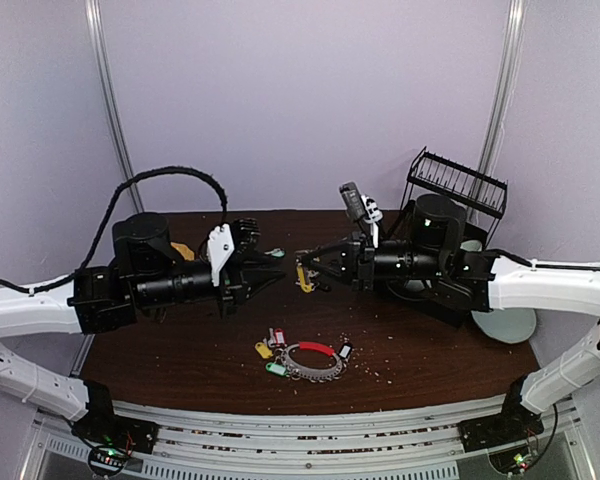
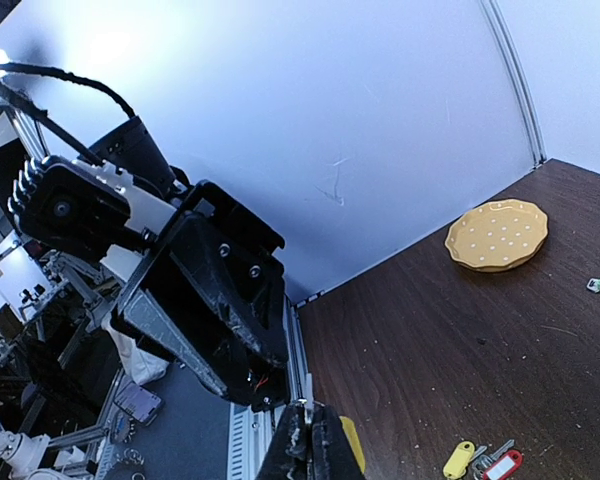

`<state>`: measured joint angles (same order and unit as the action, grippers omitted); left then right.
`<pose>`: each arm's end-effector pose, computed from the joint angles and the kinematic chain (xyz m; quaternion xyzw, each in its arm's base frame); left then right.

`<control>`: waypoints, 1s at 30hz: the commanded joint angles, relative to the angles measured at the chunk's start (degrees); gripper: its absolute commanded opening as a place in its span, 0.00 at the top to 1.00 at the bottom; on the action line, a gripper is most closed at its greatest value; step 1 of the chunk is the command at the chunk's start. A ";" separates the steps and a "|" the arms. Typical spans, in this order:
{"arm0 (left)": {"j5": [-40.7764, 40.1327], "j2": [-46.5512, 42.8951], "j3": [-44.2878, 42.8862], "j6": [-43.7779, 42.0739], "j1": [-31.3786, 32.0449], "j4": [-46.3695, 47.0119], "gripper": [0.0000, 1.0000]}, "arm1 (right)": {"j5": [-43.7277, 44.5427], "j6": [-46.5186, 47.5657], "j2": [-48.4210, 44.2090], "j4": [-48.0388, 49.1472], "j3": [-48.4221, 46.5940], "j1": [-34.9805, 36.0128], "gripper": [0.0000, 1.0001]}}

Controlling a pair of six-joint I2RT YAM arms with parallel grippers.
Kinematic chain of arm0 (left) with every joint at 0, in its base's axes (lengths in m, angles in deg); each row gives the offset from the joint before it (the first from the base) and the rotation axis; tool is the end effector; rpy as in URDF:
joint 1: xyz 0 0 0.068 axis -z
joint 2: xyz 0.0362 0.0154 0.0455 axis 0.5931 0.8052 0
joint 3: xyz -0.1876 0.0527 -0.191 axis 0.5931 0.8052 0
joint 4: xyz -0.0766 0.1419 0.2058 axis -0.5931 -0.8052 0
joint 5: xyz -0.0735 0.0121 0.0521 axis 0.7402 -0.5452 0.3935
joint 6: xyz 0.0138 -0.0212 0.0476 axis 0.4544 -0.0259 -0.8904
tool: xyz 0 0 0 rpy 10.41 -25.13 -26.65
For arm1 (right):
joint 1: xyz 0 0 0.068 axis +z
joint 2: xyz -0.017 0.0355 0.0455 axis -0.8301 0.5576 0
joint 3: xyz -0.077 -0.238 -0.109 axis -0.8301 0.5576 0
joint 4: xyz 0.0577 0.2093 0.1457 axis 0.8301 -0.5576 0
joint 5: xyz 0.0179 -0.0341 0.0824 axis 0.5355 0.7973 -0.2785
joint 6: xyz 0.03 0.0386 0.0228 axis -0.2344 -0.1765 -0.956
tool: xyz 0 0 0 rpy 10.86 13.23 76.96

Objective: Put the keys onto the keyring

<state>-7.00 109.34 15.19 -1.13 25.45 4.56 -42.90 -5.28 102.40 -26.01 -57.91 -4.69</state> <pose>0.1191 -0.2321 0.3393 0.4735 0.5784 -0.3319 0.5755 0.1803 0.2608 0.3374 -0.3722 0.5817 0.6013 0.4019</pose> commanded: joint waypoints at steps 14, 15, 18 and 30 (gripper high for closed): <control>-20.75 8.25 -1.22 -1.24 6.56 14.20 0.75 | 15.91 -8.84 -3.22 10.65 5.53 1.78 1.00; -19.99 8.99 -1.55 -0.99 6.56 14.14 0.72 | 16.00 -8.87 -3.30 10.68 5.57 1.80 1.00; -22.49 10.09 -1.81 0.51 6.56 15.92 0.79 | 15.95 -8.62 -3.39 10.53 5.50 1.91 1.00; -24.04 11.30 -1.60 0.62 6.56 19.22 0.87 | 16.28 -8.03 -3.85 10.14 5.55 2.32 1.00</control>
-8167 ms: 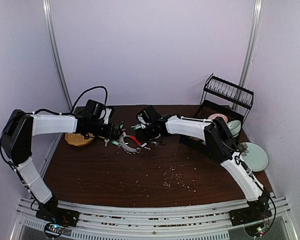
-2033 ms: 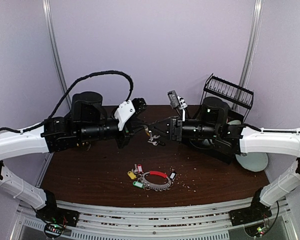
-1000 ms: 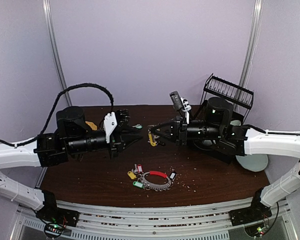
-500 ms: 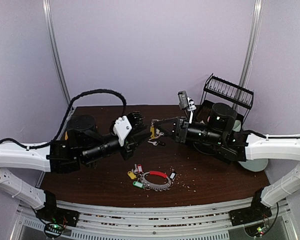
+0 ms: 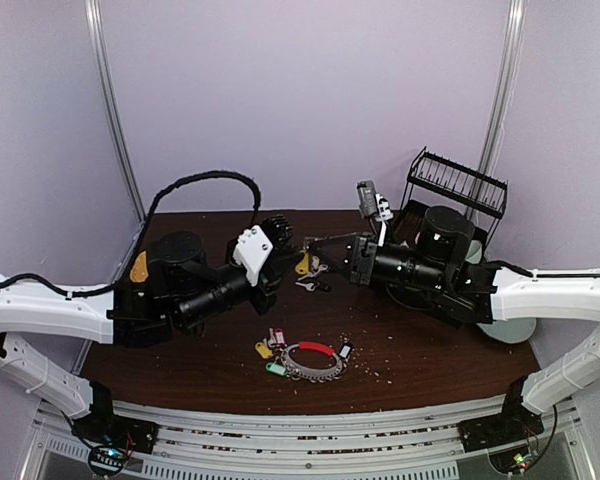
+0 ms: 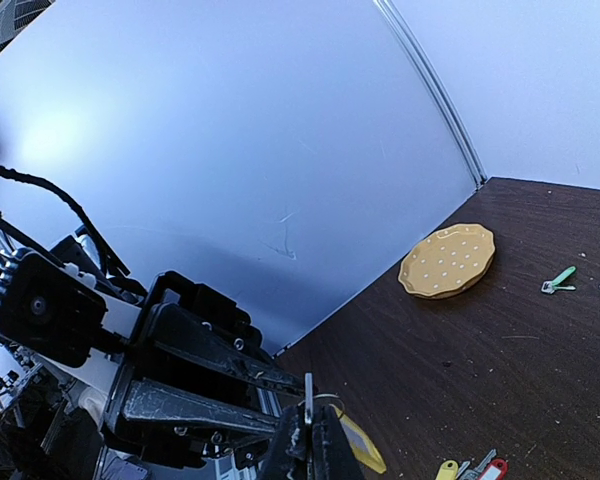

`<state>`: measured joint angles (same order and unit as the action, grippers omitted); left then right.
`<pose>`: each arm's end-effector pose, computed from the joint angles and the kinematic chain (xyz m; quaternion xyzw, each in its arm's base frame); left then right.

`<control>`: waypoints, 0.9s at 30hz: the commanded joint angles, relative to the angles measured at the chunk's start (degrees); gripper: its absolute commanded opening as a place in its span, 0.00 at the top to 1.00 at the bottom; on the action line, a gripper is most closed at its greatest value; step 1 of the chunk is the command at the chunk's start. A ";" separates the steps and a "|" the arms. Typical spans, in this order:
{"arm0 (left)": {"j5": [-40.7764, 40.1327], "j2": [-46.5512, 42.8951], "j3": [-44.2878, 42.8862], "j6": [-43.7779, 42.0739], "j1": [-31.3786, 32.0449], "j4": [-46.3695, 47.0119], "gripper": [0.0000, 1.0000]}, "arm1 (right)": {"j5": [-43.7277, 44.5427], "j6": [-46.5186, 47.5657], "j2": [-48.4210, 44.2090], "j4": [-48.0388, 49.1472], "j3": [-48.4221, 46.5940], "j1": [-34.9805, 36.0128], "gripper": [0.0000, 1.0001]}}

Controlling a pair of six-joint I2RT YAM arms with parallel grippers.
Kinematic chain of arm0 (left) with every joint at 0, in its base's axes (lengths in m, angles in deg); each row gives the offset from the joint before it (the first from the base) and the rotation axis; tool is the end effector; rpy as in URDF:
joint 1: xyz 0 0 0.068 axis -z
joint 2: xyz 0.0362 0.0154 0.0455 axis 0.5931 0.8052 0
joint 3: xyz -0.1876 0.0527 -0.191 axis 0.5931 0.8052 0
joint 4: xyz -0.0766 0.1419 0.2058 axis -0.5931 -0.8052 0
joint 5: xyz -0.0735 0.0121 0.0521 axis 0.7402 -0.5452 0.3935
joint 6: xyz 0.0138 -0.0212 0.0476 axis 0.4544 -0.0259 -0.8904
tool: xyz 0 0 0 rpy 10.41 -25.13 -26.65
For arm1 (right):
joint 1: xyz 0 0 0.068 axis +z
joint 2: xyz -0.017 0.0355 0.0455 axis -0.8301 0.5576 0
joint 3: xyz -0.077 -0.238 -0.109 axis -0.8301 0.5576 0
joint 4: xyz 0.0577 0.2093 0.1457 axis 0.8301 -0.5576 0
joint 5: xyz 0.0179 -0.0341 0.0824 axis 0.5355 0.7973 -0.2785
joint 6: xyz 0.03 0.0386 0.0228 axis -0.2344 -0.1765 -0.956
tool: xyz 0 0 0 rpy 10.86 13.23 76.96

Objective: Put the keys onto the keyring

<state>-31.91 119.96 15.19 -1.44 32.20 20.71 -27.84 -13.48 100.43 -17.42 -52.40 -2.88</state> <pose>0.1203 -0.2772 0.3214 0.3678 0.6126 -0.2402 0.6571 0.1736 0.2550 0.3297 -0.2523 0.6073 0.6033 0.4511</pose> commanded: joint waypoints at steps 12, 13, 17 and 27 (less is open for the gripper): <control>-0.20 2.69 -3.11 1.27 -0.20 3.18 0.85 | 0.84 0.66 -1.43 1.46 -0.46 0.93 1.00; -0.40 2.85 -3.28 1.18 -0.20 3.23 0.86 | 0.94 0.68 -1.36 1.35 -0.48 0.95 1.00; -1.47 3.76 -4.42 0.44 -0.20 3.24 0.88 | 0.77 1.04 -0.93 1.14 -0.61 1.12 1.00; -1.24 3.39 -4.26 -0.89 -0.20 2.73 1.00 | 0.14 2.45 -0.99 -0.14 -1.16 1.39 1.00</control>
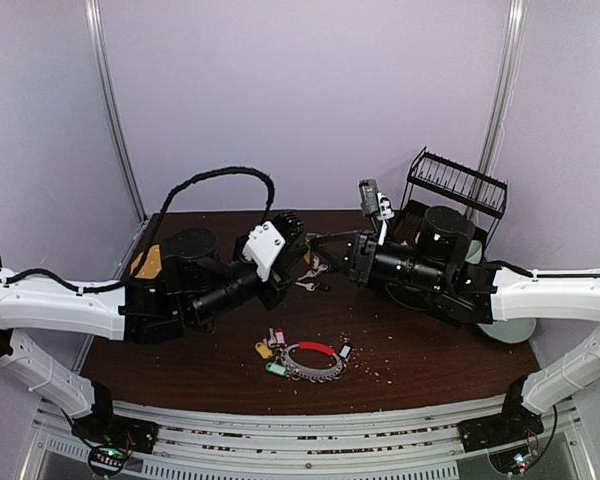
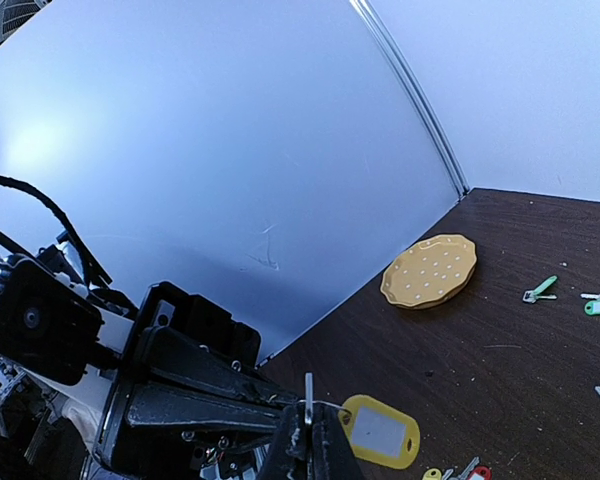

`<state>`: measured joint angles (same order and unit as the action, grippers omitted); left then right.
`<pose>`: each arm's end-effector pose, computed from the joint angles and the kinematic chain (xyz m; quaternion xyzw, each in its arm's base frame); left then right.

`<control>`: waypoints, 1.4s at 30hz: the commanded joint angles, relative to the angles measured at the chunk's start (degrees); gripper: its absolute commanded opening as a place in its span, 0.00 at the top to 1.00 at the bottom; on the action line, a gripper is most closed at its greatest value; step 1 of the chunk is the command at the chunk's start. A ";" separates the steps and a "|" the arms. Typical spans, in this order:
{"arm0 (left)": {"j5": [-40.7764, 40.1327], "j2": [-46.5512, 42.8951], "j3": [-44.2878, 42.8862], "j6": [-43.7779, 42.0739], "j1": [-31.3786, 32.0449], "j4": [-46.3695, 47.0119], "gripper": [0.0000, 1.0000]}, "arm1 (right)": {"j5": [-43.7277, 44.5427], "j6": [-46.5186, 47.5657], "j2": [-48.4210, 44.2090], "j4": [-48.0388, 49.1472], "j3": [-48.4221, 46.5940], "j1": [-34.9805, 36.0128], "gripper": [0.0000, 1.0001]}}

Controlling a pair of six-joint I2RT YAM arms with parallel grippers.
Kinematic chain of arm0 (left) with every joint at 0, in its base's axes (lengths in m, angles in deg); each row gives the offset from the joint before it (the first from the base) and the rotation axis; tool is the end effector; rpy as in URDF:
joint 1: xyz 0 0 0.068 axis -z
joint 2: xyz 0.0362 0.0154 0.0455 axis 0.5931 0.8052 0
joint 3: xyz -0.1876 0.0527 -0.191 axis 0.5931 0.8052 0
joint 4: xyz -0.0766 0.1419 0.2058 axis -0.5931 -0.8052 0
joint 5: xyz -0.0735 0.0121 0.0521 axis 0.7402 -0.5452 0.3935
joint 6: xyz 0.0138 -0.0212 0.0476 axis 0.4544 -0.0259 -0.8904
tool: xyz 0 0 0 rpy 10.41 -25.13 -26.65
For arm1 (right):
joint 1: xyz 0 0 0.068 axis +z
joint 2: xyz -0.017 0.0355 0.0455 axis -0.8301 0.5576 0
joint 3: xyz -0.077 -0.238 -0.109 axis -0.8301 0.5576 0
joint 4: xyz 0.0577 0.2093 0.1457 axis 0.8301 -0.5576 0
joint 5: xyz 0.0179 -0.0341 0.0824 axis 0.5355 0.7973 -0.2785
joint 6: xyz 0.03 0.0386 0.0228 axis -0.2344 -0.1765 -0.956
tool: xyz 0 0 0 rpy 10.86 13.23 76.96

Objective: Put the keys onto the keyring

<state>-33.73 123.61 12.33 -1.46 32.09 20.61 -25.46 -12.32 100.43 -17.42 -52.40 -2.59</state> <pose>0.1274 -0.2908 0.3205 0.3618 0.6220 -0.2253 0.6569 0.1737 0.2555 0.3298 -0.2453 0.6093 0.5921 0.4669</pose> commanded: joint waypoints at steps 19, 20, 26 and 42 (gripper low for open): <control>8.29 -10.13 6.63 -2.64 -0.08 2.56 1.00 | -15.65 10.46 1.41 -14.93 -7.85 -1.75 1.00; 9.22 -10.69 7.24 -2.26 -0.09 2.97 1.00 | -14.41 9.80 1.26 -14.35 -7.64 -1.83 1.00; 13.05 -9.23 9.00 2.91 0.08 7.78 0.88 | -10.72 2.39 1.37 -4.93 -4.73 -1.53 1.00; -4.53 -1.28 5.07 2.45 0.09 8.50 0.79 | -7.57 1.29 1.42 -2.95 -3.46 -0.29 1.00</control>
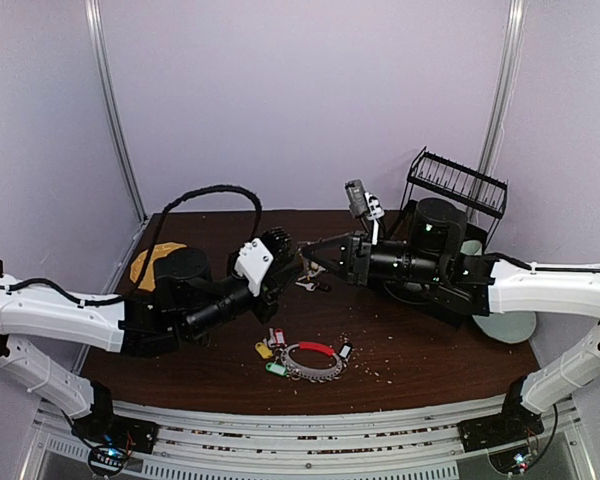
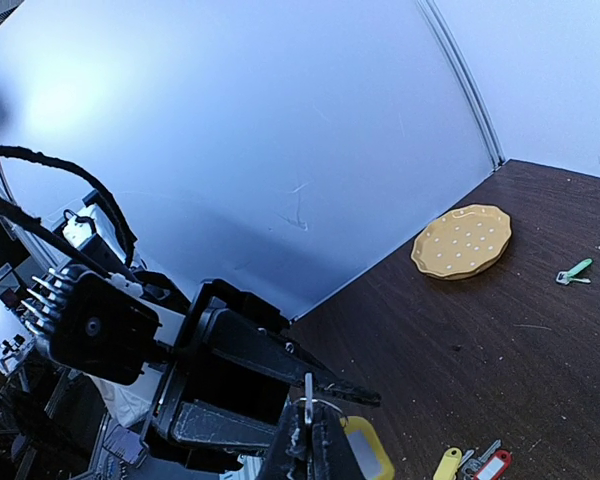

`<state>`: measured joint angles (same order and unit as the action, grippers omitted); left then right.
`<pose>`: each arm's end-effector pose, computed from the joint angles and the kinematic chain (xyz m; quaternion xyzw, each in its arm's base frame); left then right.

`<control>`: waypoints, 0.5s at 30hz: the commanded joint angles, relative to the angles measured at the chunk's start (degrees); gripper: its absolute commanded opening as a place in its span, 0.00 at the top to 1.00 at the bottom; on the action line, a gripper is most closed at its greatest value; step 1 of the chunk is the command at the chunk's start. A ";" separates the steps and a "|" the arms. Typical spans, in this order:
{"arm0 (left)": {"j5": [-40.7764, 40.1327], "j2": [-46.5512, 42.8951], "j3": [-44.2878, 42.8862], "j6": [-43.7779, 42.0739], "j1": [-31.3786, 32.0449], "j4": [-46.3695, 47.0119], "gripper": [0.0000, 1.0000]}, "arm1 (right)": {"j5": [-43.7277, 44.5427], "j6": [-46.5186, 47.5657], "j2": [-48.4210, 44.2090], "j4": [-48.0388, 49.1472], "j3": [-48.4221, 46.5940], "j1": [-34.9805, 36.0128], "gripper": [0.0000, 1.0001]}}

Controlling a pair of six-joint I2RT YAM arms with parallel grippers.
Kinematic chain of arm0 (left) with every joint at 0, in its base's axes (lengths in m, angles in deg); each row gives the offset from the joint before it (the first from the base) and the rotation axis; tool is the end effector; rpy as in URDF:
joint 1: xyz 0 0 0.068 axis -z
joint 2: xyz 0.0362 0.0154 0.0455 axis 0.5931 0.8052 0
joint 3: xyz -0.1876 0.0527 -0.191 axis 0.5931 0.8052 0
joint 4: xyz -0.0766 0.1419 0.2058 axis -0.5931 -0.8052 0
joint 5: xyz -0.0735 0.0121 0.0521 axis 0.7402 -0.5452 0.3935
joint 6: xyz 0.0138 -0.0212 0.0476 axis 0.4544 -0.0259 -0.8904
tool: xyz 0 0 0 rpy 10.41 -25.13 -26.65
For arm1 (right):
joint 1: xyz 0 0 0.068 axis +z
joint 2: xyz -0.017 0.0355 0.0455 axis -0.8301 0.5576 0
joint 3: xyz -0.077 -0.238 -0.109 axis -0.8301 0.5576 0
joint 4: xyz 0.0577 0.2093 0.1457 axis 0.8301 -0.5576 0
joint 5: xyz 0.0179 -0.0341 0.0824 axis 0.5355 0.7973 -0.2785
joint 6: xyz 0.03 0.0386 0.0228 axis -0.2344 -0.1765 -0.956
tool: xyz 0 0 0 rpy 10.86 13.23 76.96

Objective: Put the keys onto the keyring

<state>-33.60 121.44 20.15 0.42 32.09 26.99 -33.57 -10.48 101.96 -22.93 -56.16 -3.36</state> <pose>0.1217 -0.2765 0.2953 0.3489 0.6245 -0.2397 0.6564 0.1780 0.2619 0.3348 -0.3000 0.6089 0.5992 0.4246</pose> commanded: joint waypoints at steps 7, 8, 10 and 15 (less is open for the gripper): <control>3.55 -0.22 -2.00 -0.49 0.09 3.15 0.79 | 2.31 -0.13 -0.41 2.29 0.62 0.60 1.00; 4.86 -0.53 -1.64 -0.89 0.09 3.60 0.80 | 2.50 -0.06 -0.37 2.20 0.59 0.60 1.00; 6.24 -1.04 -1.06 -1.32 0.09 4.47 0.83 | 2.82 0.13 -0.33 2.10 0.60 0.61 1.00; 5.16 -1.24 -1.58 -1.45 0.09 5.04 0.88 | 2.74 0.11 -0.07 1.98 0.50 0.74 1.00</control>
<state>-30.60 121.84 18.95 -0.30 32.03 27.23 -32.26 -10.87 101.96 -21.75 -56.09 -2.94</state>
